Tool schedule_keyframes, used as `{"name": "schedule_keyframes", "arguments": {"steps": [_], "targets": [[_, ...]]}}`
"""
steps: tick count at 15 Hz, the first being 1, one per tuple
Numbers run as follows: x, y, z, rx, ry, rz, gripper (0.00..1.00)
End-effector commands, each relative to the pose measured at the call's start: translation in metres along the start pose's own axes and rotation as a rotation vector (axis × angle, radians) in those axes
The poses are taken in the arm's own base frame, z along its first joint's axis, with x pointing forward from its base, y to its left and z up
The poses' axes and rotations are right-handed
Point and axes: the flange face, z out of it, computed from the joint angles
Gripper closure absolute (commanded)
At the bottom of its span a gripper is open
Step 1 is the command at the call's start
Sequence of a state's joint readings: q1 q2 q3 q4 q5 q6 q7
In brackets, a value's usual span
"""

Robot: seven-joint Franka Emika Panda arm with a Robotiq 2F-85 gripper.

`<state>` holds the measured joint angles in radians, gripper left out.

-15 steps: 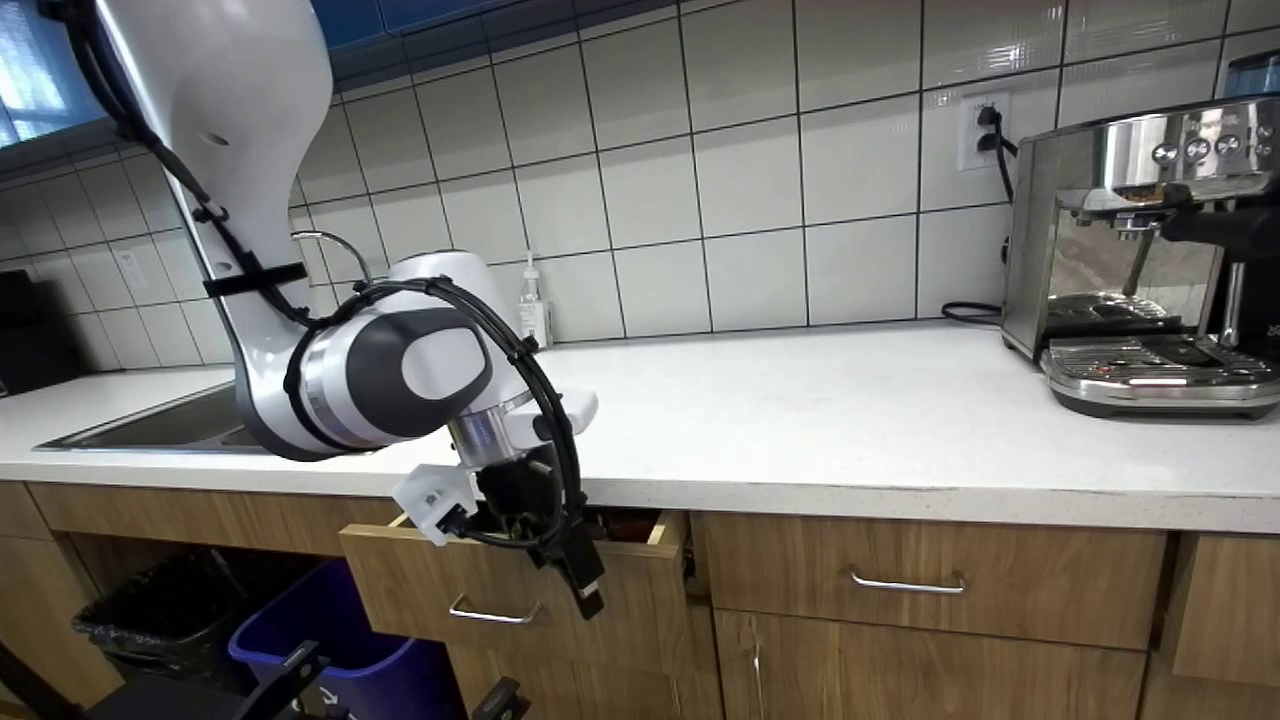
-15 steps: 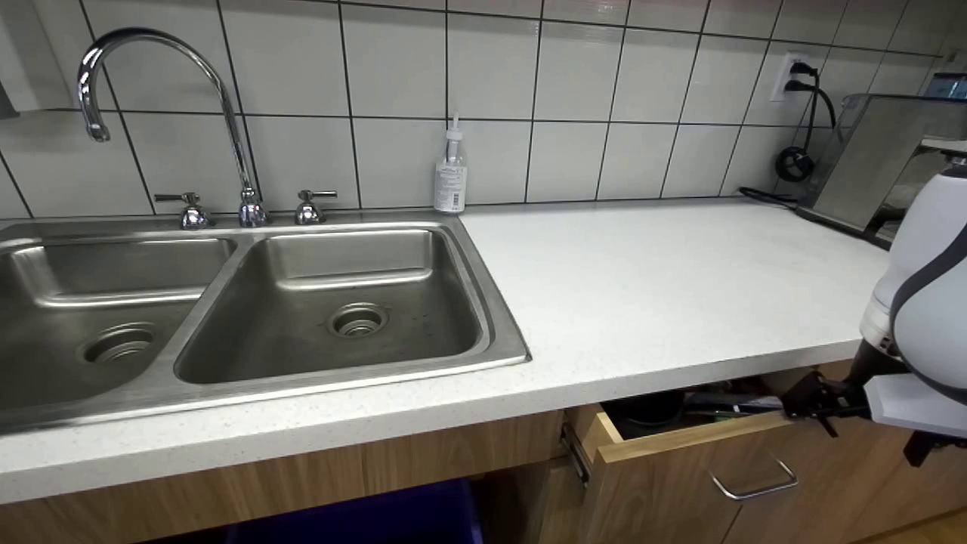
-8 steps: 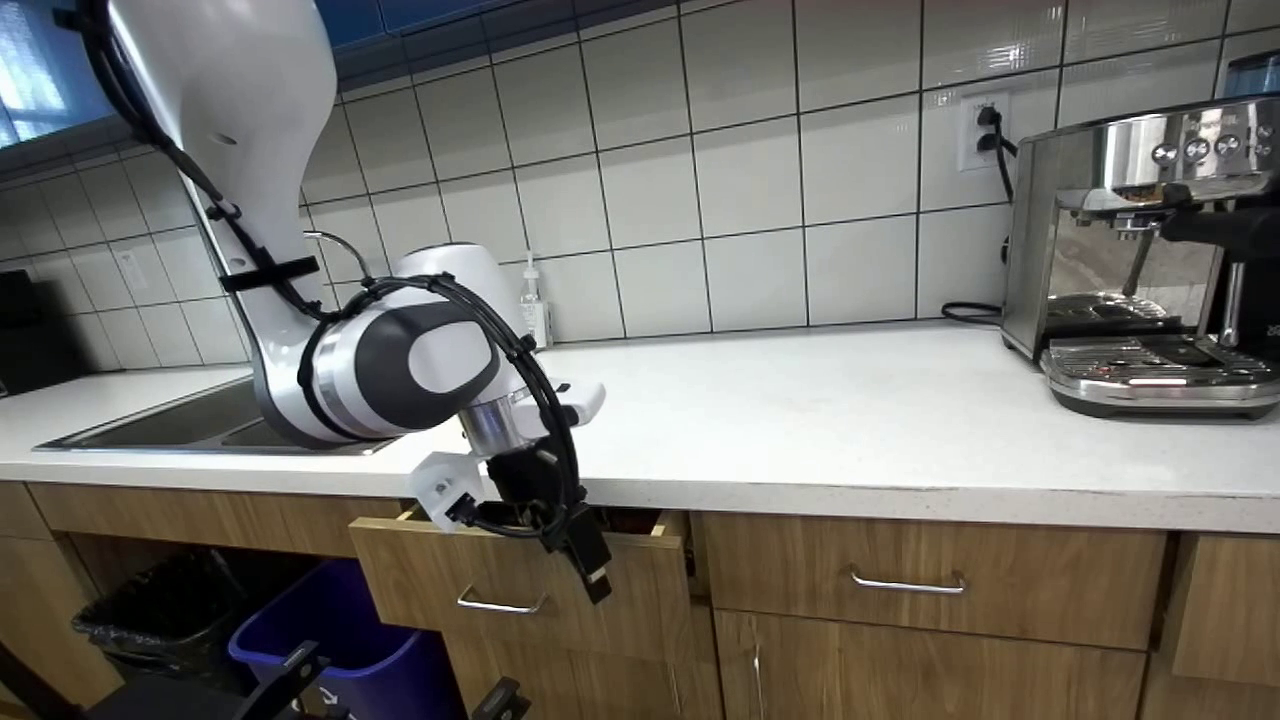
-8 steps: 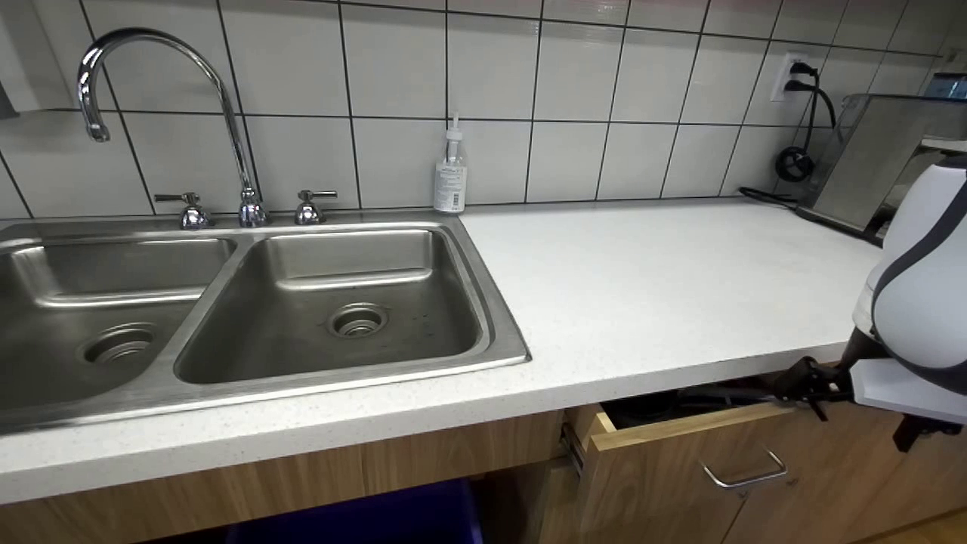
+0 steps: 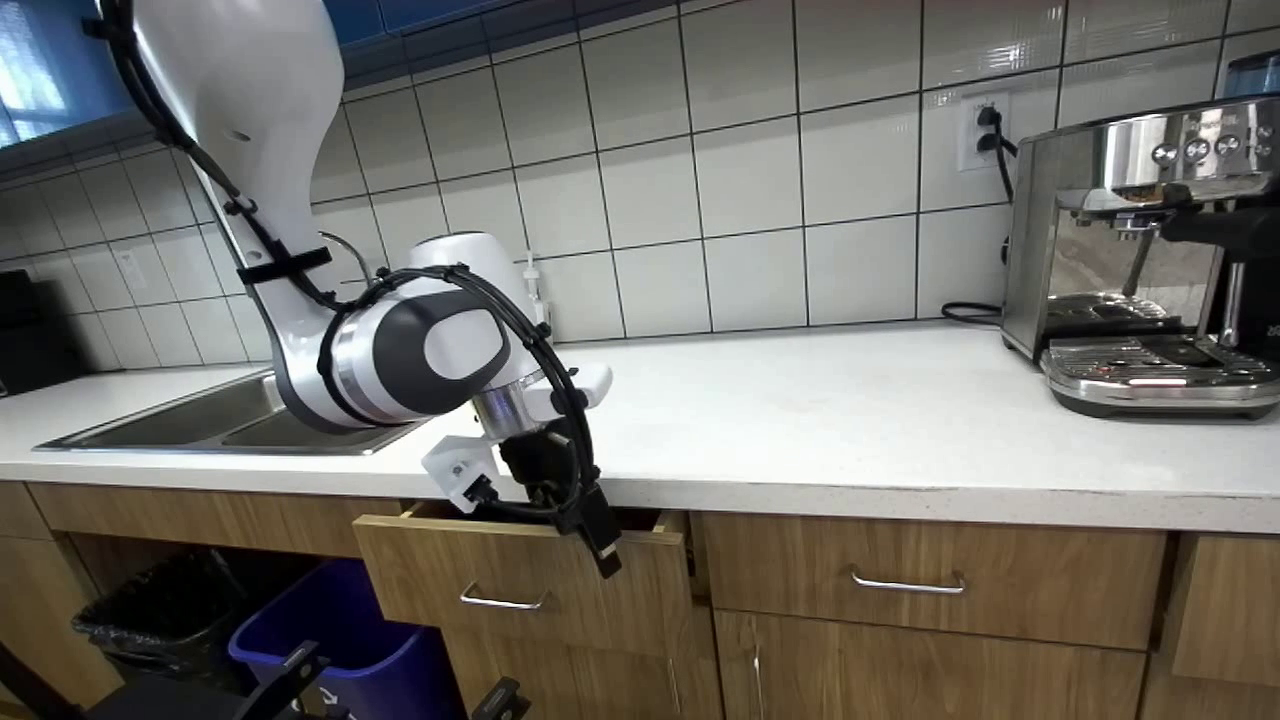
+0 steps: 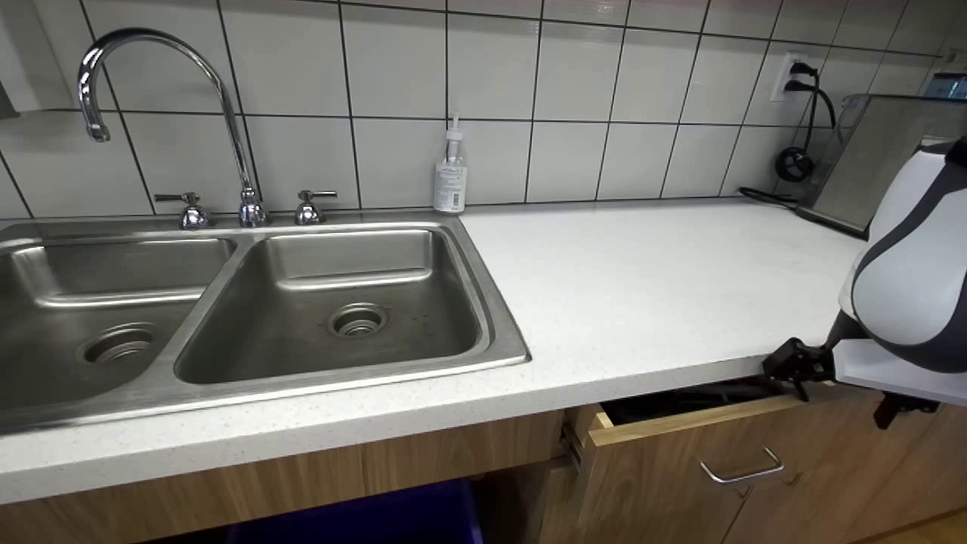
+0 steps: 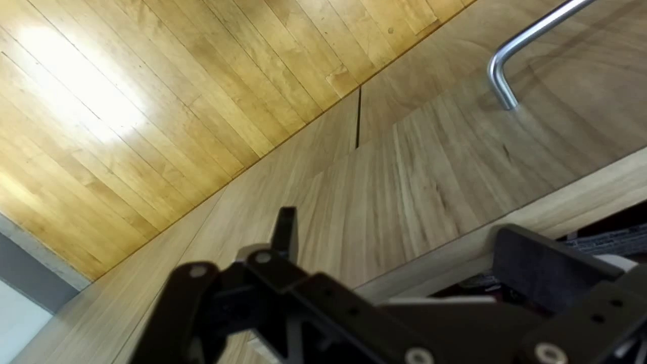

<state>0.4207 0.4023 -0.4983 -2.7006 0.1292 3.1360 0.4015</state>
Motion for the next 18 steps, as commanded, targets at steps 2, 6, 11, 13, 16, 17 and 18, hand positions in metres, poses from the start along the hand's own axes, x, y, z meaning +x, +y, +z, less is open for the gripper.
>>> {"name": "schedule_keyframes", "arguments": {"steps": [2, 6, 11, 13, 16, 17, 18], "targets": [[0.005, -0.003, -0.005, 0.006, -0.025, -0.064, 0.0], [-0.006, 0.007, -0.02, 0.038, -0.164, -0.231, 0.0], [-0.008, 0.027, -0.03, 0.04, -0.296, -0.344, 0.0], [-0.007, 0.033, -0.031, 0.032, -0.331, -0.359, 0.0], [-0.004, 0.038, -0.028, 0.007, -0.363, -0.37, 0.0], [-0.003, 0.037, -0.025, -0.004, -0.358, -0.371, 0.0], [-0.002, 0.037, -0.023, -0.006, -0.359, -0.379, 0.0]]}}
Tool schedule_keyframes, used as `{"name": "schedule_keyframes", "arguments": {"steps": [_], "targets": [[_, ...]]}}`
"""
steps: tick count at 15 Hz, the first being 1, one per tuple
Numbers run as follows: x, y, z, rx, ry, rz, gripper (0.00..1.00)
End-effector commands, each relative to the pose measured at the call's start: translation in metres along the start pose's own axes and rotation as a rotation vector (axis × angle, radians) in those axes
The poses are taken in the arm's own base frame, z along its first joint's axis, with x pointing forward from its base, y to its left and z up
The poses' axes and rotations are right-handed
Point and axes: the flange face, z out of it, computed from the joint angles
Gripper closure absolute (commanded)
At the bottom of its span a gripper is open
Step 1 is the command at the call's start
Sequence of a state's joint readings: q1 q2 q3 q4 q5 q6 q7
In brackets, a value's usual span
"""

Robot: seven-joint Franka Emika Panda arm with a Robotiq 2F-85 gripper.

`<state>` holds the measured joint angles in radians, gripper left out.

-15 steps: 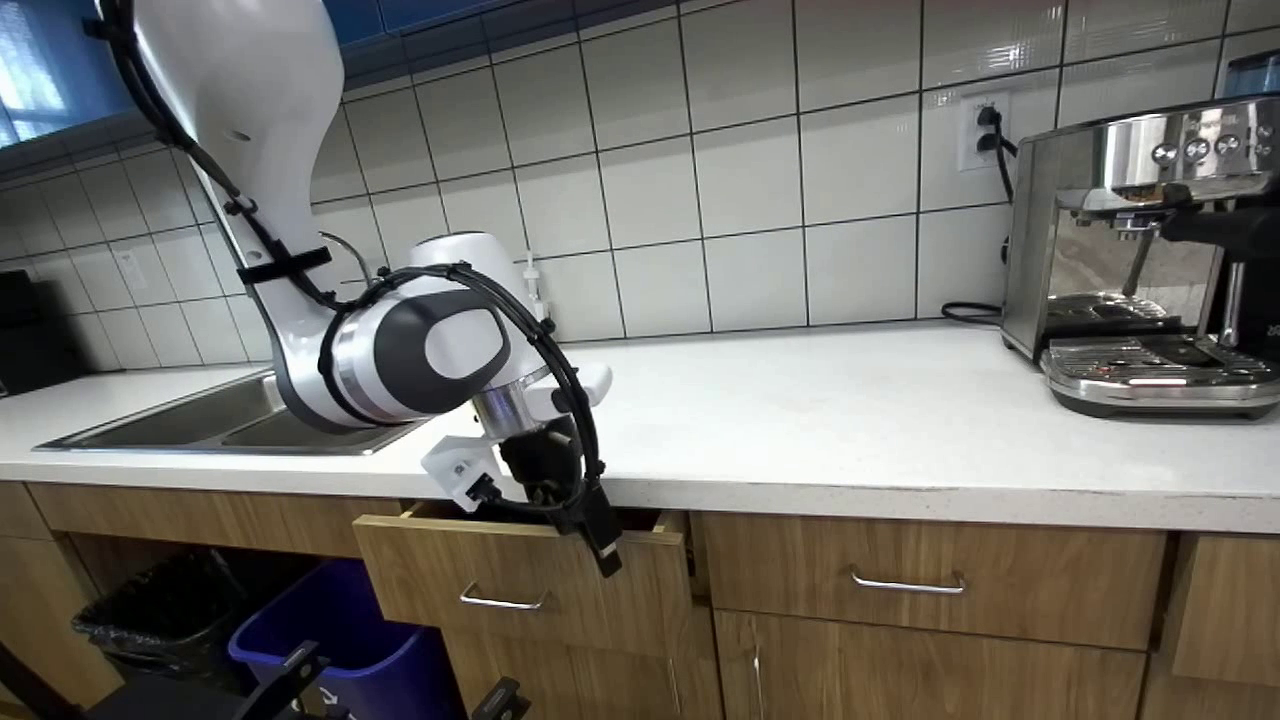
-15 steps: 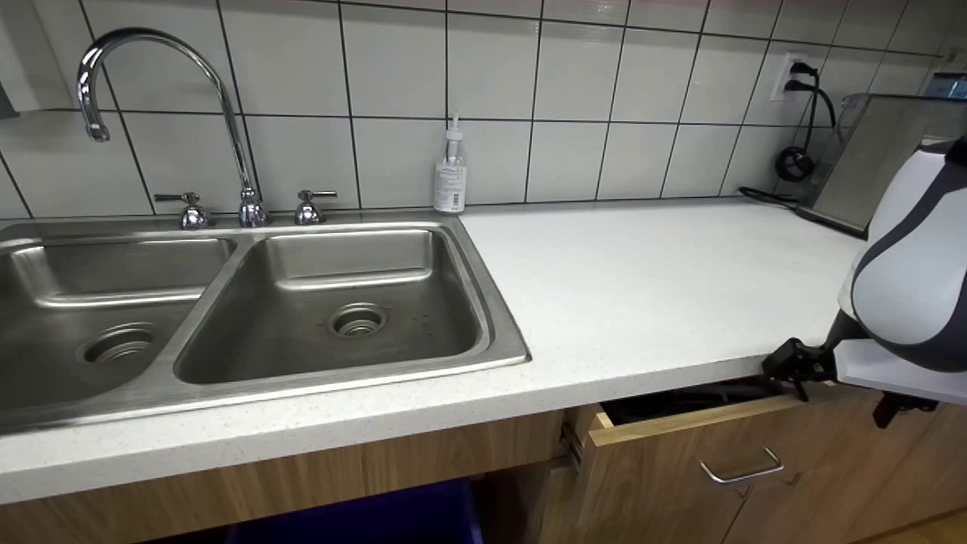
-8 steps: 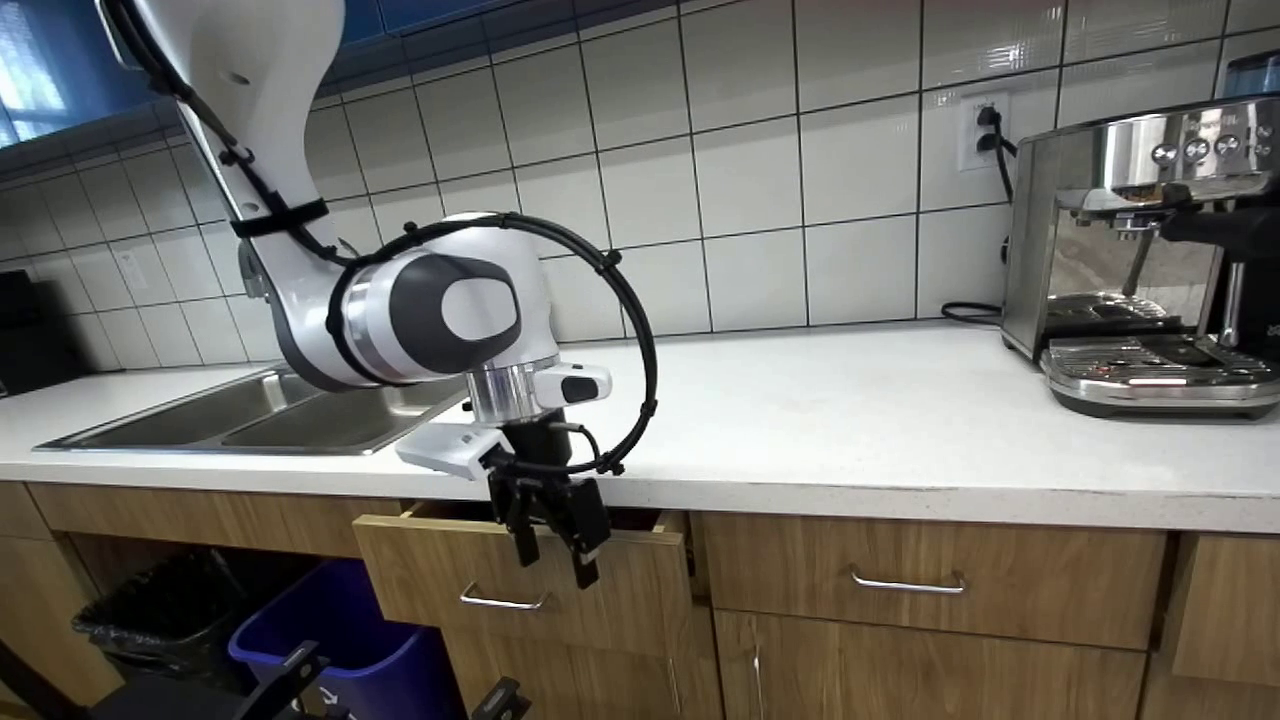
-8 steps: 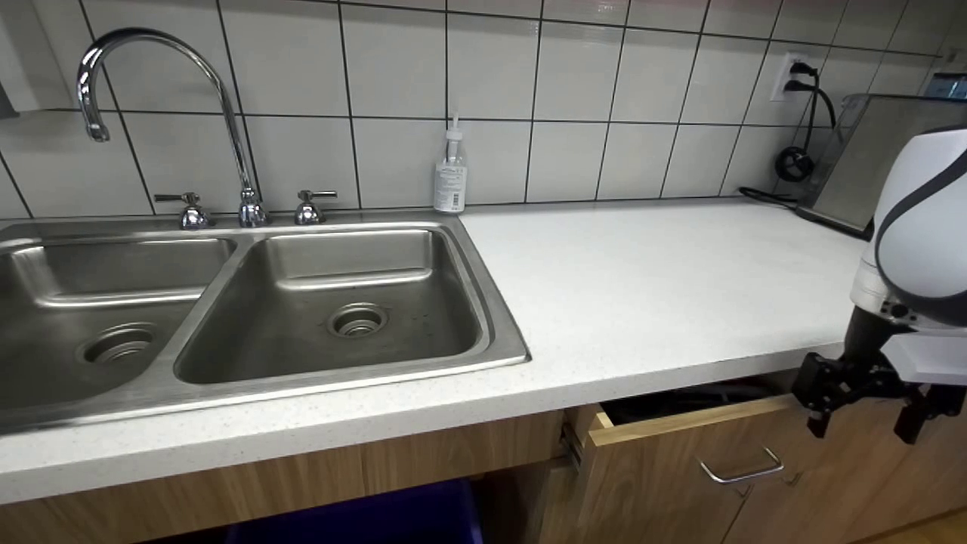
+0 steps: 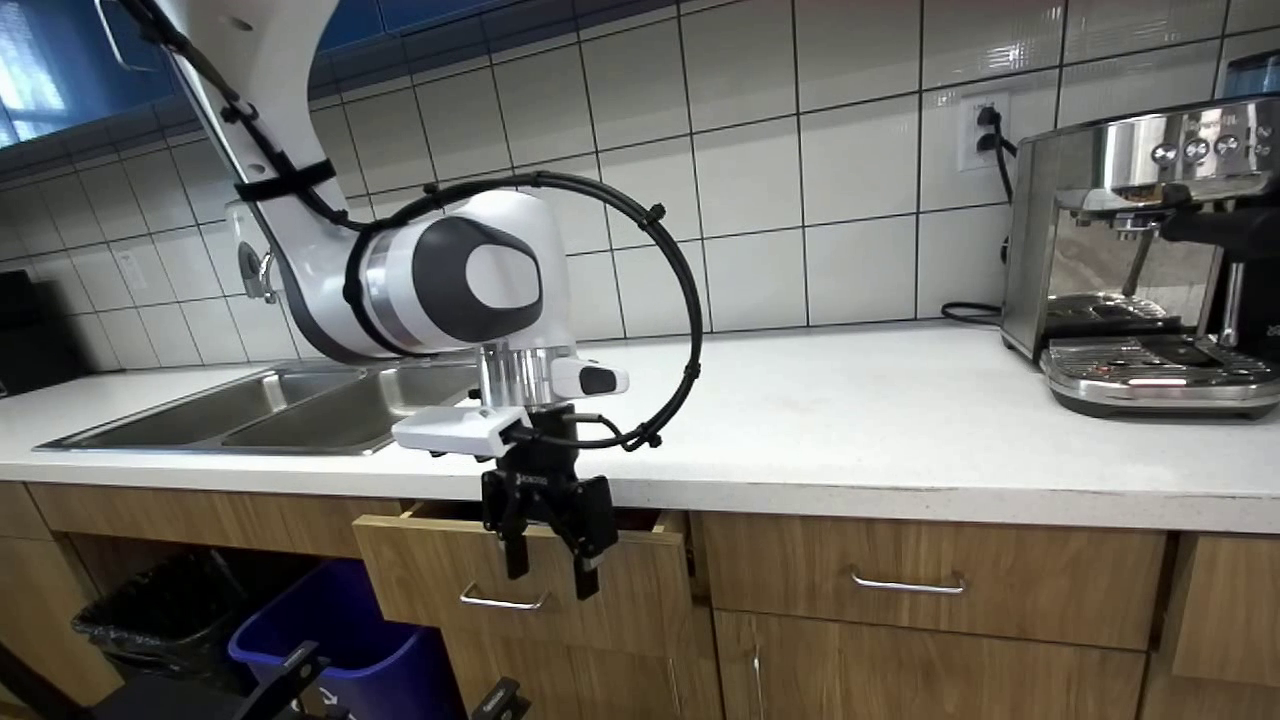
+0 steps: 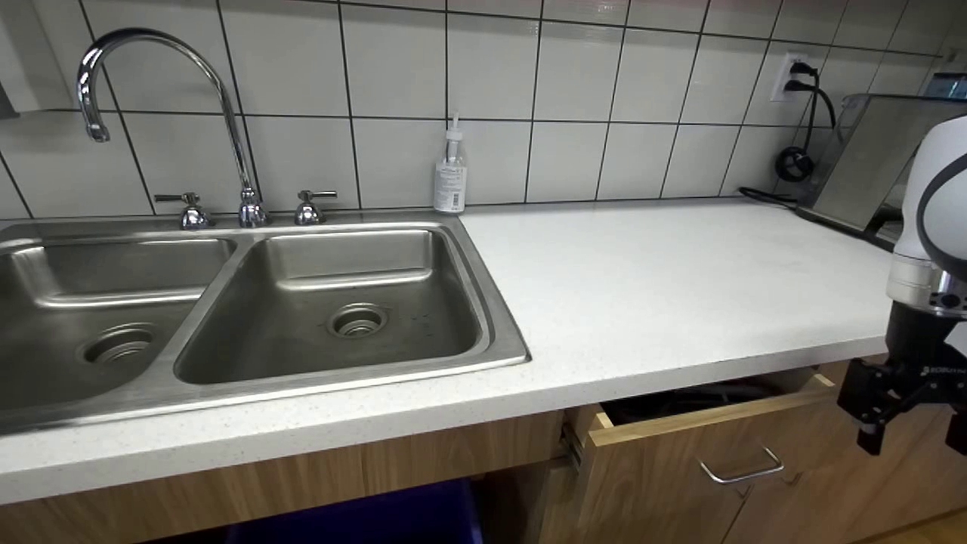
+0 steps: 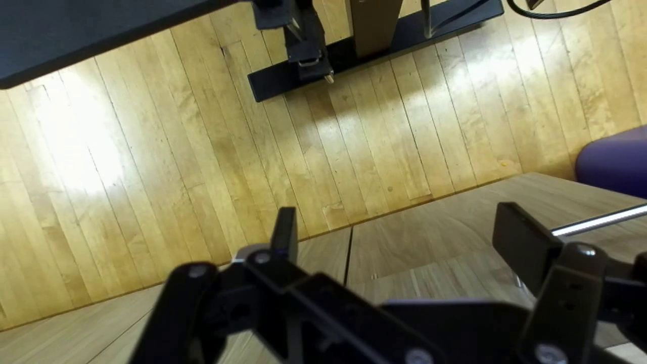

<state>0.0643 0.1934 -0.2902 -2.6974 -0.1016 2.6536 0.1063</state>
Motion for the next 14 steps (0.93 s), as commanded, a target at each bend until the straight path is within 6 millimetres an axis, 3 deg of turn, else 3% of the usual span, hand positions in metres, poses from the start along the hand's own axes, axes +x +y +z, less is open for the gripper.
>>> {"name": "schedule_keyframes", "arguments": {"steps": [1, 14], "targets": [[0.007, 0.002, -0.002, -0.025, 0.001, -0.032, 0.0], [0.067, -0.027, 0.011, -0.022, 0.1, -0.077, 0.0]]}}
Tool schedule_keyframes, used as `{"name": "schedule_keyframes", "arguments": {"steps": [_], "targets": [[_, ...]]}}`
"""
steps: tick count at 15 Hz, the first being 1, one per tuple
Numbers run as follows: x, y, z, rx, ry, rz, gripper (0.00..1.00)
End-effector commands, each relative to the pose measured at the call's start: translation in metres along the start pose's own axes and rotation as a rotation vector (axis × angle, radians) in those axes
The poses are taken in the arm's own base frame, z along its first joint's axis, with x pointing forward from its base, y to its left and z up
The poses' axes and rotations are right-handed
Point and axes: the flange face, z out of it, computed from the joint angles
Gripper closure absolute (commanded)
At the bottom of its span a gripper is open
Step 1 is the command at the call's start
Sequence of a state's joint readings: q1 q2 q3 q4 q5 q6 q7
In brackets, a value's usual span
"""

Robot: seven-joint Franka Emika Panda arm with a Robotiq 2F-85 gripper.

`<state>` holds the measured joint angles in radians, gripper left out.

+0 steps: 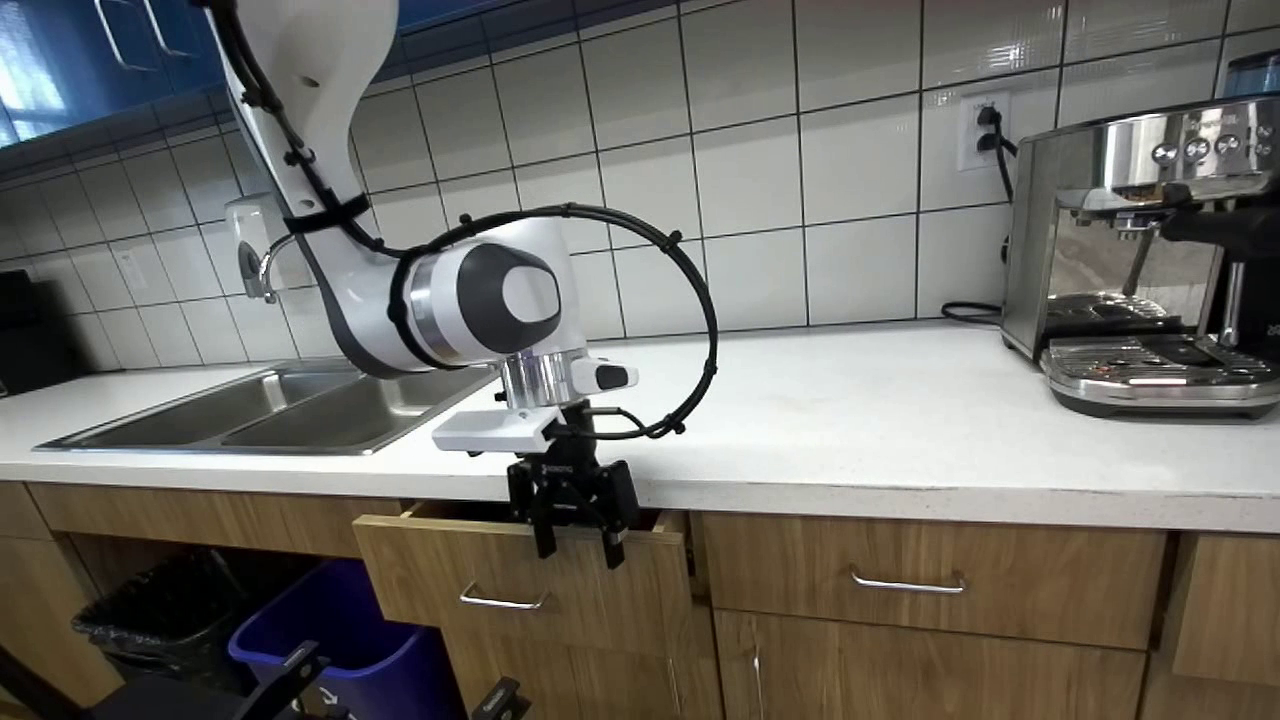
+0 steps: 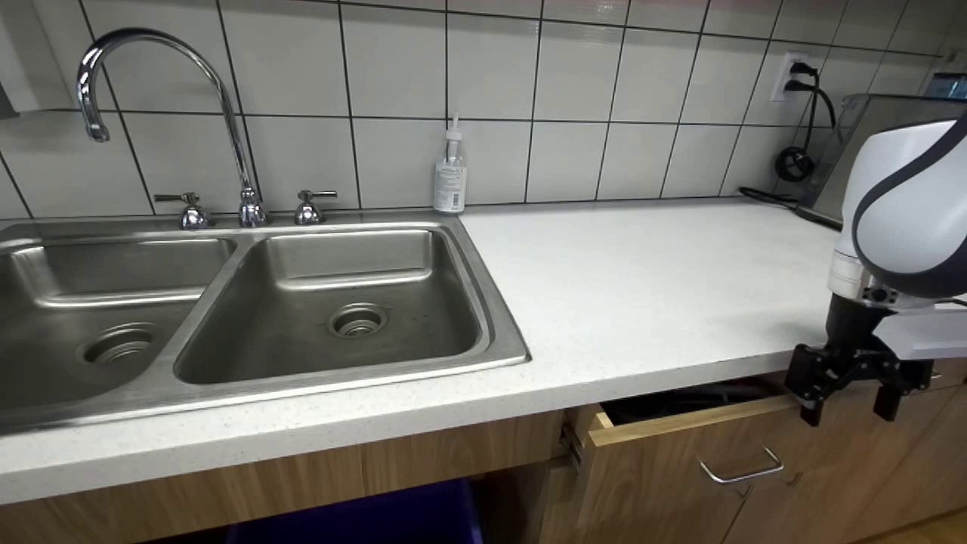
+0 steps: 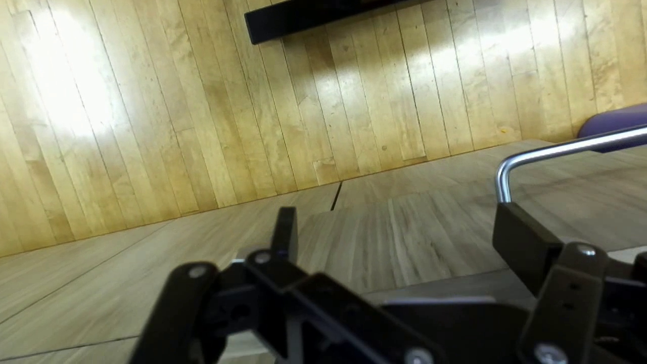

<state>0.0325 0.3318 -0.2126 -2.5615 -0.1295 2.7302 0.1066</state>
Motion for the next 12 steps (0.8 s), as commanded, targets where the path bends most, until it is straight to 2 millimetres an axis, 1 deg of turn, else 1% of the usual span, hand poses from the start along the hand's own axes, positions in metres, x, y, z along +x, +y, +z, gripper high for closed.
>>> {"name": "schedule_keyframes", "arguments": {"steps": [1, 5, 12], "targets": [[0.02, -0.004, 0.01, 0.0, 0.025, -0.002, 0.0], [0.026, -0.006, 0.014, 0.005, 0.046, 0.015, 0.0], [0.036, -0.005, 0.009, 0.028, 0.112, 0.061, 0.0]]}}
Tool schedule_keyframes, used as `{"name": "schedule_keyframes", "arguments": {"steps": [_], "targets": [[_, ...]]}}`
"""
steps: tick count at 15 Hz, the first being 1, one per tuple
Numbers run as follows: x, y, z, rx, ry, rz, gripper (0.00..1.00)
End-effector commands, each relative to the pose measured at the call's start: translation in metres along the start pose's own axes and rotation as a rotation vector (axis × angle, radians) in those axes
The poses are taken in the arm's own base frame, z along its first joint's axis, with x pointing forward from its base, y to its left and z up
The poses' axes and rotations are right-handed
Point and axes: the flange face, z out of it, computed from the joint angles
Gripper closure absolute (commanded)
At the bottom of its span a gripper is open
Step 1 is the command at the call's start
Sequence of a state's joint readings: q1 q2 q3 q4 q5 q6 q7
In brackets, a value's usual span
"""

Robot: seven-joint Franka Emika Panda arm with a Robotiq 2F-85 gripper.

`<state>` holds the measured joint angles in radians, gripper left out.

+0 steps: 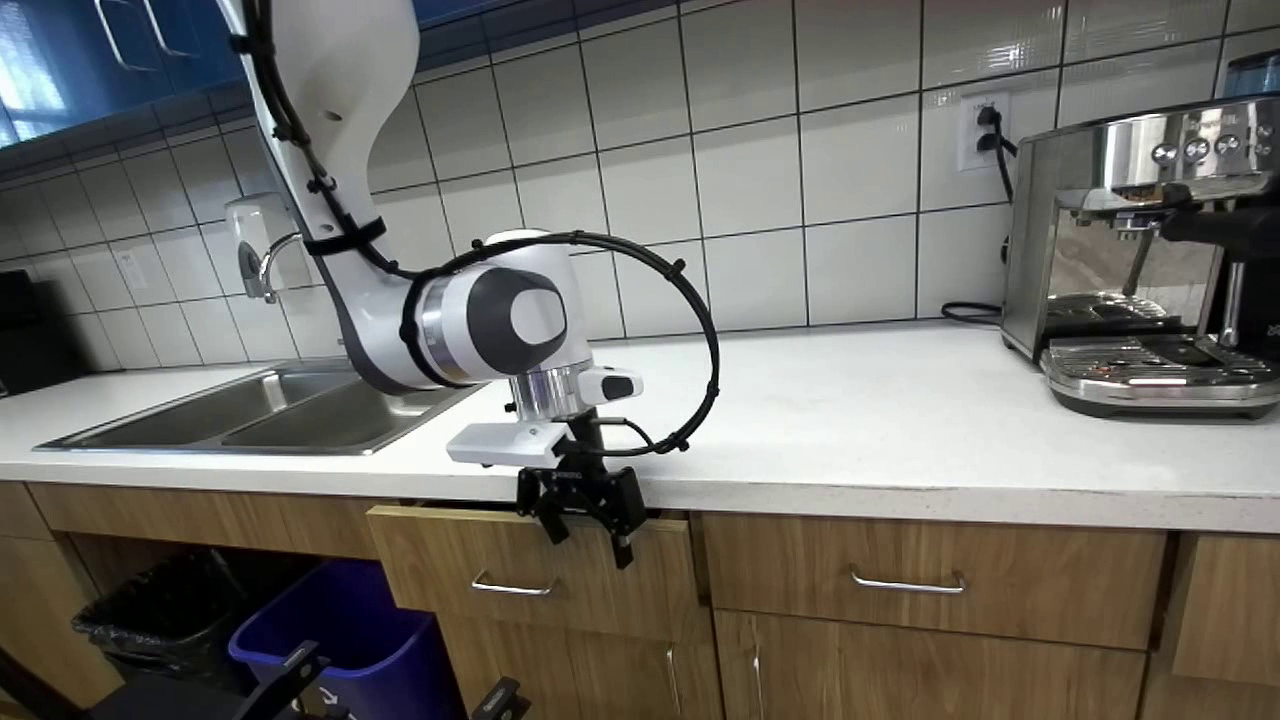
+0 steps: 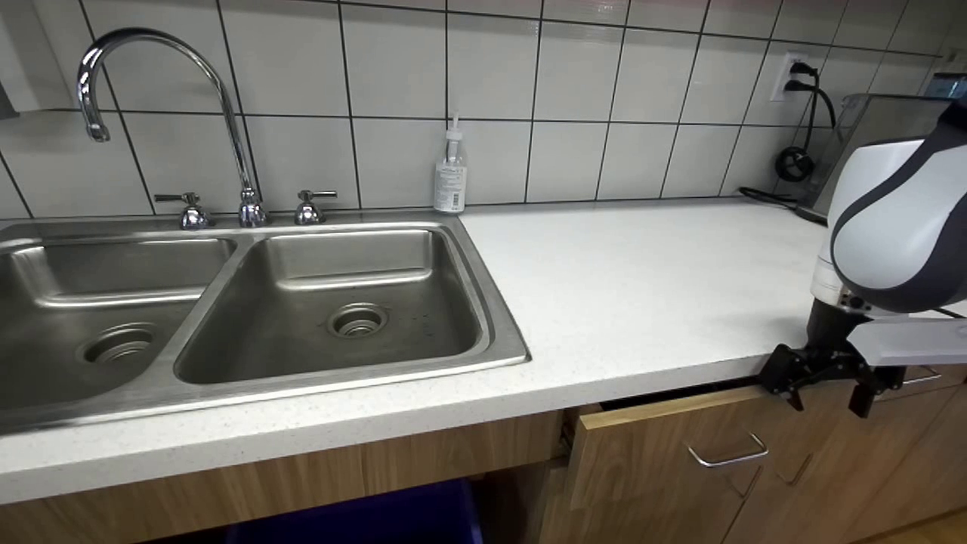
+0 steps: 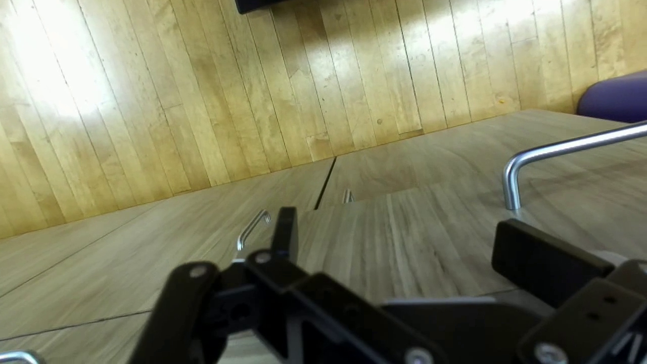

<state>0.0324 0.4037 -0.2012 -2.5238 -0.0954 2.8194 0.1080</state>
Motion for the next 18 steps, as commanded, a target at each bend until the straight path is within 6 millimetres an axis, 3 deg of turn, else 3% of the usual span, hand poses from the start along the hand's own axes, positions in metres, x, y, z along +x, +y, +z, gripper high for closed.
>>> {"name": "schedule_keyframes", "arguments": {"steps": [1, 9, 18], "targets": [[0.022, 0.0, -0.003, 0.02, 0.063, 0.049, 0.0], [0.028, 0.001, -0.004, 0.041, 0.12, 0.112, 0.0], [0.011, 0.0, -0.009, 0.051, 0.108, 0.089, 0.0]]}}
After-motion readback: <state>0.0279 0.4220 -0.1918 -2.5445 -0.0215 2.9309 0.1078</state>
